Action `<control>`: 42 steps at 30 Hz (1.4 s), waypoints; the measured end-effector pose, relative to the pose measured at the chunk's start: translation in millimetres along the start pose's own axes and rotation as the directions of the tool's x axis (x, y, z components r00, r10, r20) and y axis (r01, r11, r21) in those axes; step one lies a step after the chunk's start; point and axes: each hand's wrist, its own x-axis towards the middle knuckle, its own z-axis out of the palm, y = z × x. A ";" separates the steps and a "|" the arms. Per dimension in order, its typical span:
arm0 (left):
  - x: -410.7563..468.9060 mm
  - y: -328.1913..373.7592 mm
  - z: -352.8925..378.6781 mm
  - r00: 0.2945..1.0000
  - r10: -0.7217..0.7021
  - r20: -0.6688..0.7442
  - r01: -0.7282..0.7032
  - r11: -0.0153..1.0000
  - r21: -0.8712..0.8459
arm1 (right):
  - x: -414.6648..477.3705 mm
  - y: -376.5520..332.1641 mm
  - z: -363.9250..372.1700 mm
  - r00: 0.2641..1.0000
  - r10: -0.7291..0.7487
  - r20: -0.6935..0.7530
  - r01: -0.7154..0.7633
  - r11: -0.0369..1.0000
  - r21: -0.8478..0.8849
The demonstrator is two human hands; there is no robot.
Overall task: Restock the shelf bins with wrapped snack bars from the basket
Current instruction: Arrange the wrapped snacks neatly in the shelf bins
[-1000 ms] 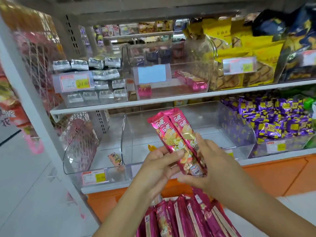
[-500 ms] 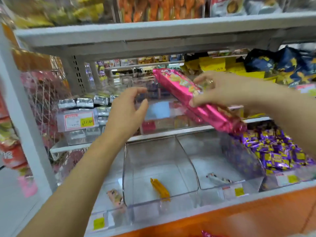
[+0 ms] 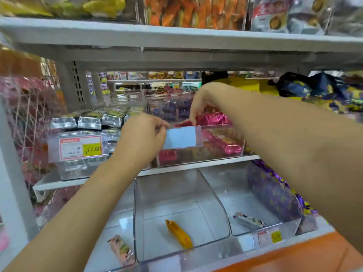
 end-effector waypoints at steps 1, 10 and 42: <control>0.0 0.3 -1.2 1.000 0.007 0.008 -0.007 1.000 -0.002 | 9.8 -3.8 3.7 0.999 0.006 0.043 -0.006 1.000 -0.002; -0.3 -3.2 -4.2 0.997 0.060 0.037 -0.061 0.998 0.011 | 51.6 -17.8 21.7 0.958 0.052 0.281 -0.092 0.987 0.132; -172.3 0.5 51.5 0.749 -0.152 0.644 0.273 0.958 -0.091 | -159.7 57.2 163.1 0.954 -0.301 0.014 0.300 0.953 0.052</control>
